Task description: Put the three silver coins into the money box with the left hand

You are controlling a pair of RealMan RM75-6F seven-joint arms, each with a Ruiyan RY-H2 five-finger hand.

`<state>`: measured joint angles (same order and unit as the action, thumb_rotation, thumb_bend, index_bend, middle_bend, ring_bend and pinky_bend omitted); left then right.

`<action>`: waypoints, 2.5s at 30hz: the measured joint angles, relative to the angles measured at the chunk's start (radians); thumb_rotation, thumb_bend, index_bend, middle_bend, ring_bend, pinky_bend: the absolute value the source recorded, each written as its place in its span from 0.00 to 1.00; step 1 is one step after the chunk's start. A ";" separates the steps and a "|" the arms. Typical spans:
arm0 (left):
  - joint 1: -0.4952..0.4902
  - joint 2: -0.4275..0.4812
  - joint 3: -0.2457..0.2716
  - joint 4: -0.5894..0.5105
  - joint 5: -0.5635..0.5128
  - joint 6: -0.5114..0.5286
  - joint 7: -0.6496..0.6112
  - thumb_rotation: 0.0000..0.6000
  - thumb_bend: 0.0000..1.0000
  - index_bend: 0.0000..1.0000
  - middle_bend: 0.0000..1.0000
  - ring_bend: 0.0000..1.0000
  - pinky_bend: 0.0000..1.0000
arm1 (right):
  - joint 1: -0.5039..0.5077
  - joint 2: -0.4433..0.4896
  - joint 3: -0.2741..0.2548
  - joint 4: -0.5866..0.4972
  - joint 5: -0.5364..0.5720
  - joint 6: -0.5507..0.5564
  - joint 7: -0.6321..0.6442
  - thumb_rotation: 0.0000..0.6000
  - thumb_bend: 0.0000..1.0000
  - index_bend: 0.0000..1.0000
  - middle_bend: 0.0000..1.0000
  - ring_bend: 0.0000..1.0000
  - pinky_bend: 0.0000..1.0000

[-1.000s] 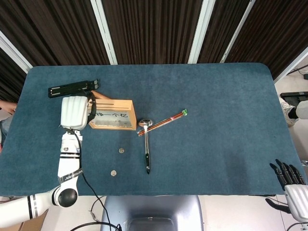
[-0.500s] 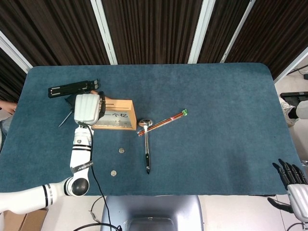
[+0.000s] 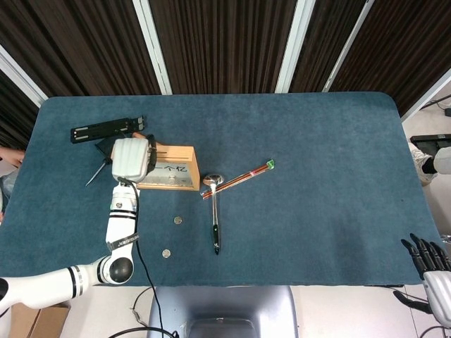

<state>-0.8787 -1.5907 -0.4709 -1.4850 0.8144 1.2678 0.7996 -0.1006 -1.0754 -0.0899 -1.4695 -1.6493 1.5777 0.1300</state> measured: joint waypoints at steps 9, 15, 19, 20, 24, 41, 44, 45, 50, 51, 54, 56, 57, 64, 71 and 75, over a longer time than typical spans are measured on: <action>-0.013 0.001 0.022 0.011 -0.008 0.003 -0.010 1.00 0.40 0.53 1.00 1.00 1.00 | 0.000 0.002 0.000 -0.003 0.001 -0.004 -0.004 1.00 0.05 0.00 0.00 0.00 0.00; -0.017 0.006 0.031 0.009 -0.012 0.008 -0.016 1.00 0.40 0.51 1.00 1.00 1.00 | -0.001 0.003 0.000 -0.004 0.001 -0.004 -0.003 1.00 0.05 0.00 0.00 0.00 0.00; -0.019 0.009 0.038 0.009 -0.007 0.014 -0.020 1.00 0.40 0.51 1.00 1.00 1.00 | 0.000 0.004 -0.001 -0.006 0.001 -0.007 -0.005 1.00 0.05 0.00 0.00 0.00 0.00; -0.020 0.009 0.040 0.010 -0.004 0.017 -0.021 1.00 0.40 0.51 1.00 1.00 1.00 | 0.000 0.004 -0.002 -0.006 0.001 -0.008 -0.005 1.00 0.05 0.00 0.00 0.00 0.00; -0.022 0.009 0.046 0.015 0.001 0.022 -0.026 1.00 0.40 0.51 1.00 1.00 1.00 | -0.001 0.004 -0.002 -0.005 0.000 -0.008 -0.005 1.00 0.05 0.00 0.00 0.00 0.00; -0.030 0.002 0.059 0.047 0.012 0.039 -0.037 1.00 0.40 0.52 1.00 1.00 1.00 | 0.000 0.006 0.000 -0.010 0.004 -0.012 -0.009 1.00 0.05 0.00 0.00 0.00 0.00; -0.030 0.003 0.060 0.046 0.009 0.038 -0.034 1.00 0.40 0.52 1.00 1.00 1.00 | 0.000 0.007 0.000 -0.010 0.004 -0.012 -0.009 1.00 0.05 0.00 0.00 0.00 0.00; -0.030 0.003 0.060 0.045 0.009 0.038 -0.034 1.00 0.40 0.52 1.00 1.00 1.00 | 0.000 0.007 0.000 -0.010 0.004 -0.012 -0.009 1.00 0.05 0.00 0.00 0.00 0.00; -0.031 0.002 0.064 0.049 0.011 0.040 -0.035 1.00 0.40 0.49 1.00 1.00 1.00 | 0.000 0.007 0.001 -0.010 0.006 -0.013 -0.011 1.00 0.05 0.00 0.00 0.00 0.00; -0.030 0.002 0.064 0.047 0.011 0.041 -0.036 1.00 0.40 0.47 1.00 1.00 1.00 | 0.000 0.007 0.001 -0.010 0.007 -0.013 -0.011 1.00 0.05 0.00 0.00 0.00 0.00; -0.022 0.014 0.070 0.015 0.033 0.052 -0.048 1.00 0.40 0.31 1.00 1.00 1.00 | 0.001 0.006 0.002 -0.009 0.009 -0.017 -0.012 1.00 0.05 0.00 0.00 0.00 0.00; -0.006 0.032 0.081 -0.041 0.059 0.064 -0.064 1.00 0.40 0.25 1.00 1.00 1.00 | 0.002 0.004 0.003 -0.009 0.011 -0.020 -0.015 1.00 0.05 0.00 0.00 0.00 0.00; 0.003 0.043 0.088 -0.073 0.073 0.070 -0.073 1.00 0.39 0.24 1.00 1.00 1.00 | 0.002 0.003 0.003 -0.010 0.011 -0.021 -0.017 1.00 0.05 0.00 0.00 0.00 0.00; 0.129 0.143 0.213 -0.403 0.227 0.118 -0.185 1.00 0.39 0.30 1.00 1.00 1.00 | 0.000 -0.003 -0.008 -0.013 -0.015 -0.013 -0.040 1.00 0.05 0.00 0.00 0.00 0.00; 0.326 0.166 0.508 -0.488 0.496 0.184 -0.327 1.00 0.37 0.38 1.00 1.00 1.00 | -0.005 -0.011 -0.020 -0.008 -0.045 0.002 -0.050 1.00 0.05 0.00 0.00 0.00 0.00; 0.428 0.115 0.623 -0.409 0.604 0.211 -0.366 1.00 0.36 0.41 1.00 1.00 1.00 | -0.005 -0.012 -0.028 -0.007 -0.063 0.006 -0.053 1.00 0.05 0.00 0.00 0.00 0.00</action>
<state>-0.4503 -1.4758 0.1520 -1.8940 1.4185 1.4790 0.4333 -0.1056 -1.0871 -0.1184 -1.4768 -1.7122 1.5839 0.0768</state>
